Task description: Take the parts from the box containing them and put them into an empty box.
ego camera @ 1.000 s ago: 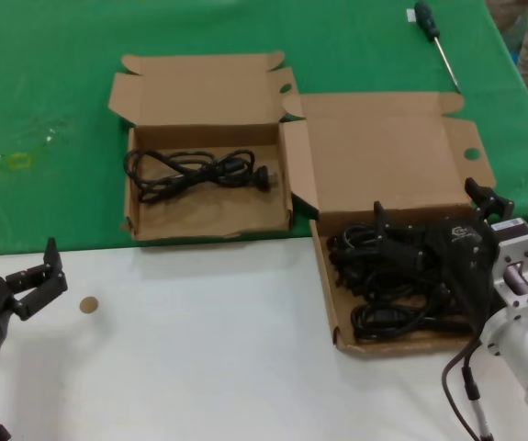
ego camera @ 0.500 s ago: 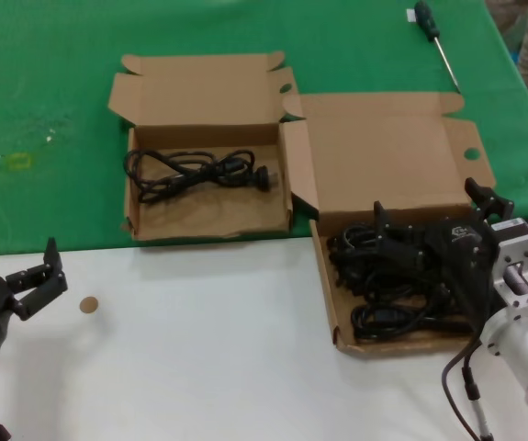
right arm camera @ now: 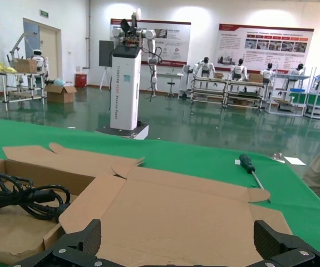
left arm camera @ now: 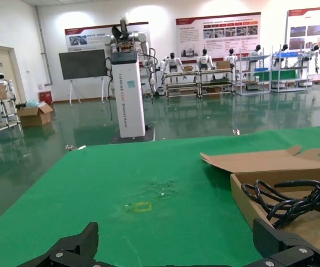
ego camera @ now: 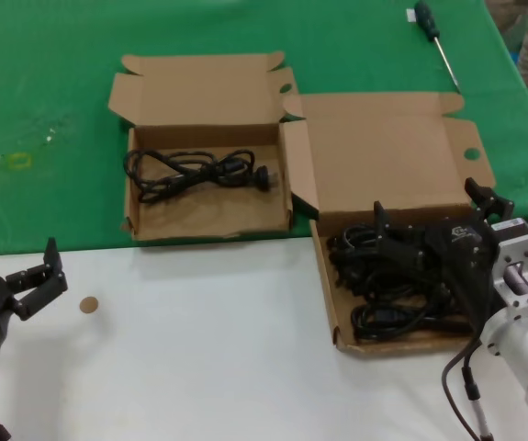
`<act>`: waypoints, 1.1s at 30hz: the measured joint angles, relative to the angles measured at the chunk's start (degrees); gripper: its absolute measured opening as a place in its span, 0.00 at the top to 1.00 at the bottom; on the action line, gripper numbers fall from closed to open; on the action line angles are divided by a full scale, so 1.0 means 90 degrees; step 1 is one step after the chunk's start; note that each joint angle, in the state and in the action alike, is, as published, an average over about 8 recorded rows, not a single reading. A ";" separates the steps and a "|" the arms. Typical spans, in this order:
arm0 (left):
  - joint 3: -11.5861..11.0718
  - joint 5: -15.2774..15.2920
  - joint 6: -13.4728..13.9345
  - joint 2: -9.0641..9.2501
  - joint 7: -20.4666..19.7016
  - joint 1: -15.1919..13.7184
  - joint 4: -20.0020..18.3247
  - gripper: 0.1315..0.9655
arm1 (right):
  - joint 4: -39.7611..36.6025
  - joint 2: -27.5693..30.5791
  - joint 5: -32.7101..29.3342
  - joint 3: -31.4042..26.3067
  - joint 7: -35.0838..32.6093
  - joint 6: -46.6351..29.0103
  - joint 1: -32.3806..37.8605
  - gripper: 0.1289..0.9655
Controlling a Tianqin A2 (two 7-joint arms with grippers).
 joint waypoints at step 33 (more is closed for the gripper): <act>0.0000 0.0000 0.0000 0.0000 0.0000 0.0000 0.0000 0.00 | 0.0000 0.0000 0.0000 0.0000 0.0000 0.0000 0.0000 0.00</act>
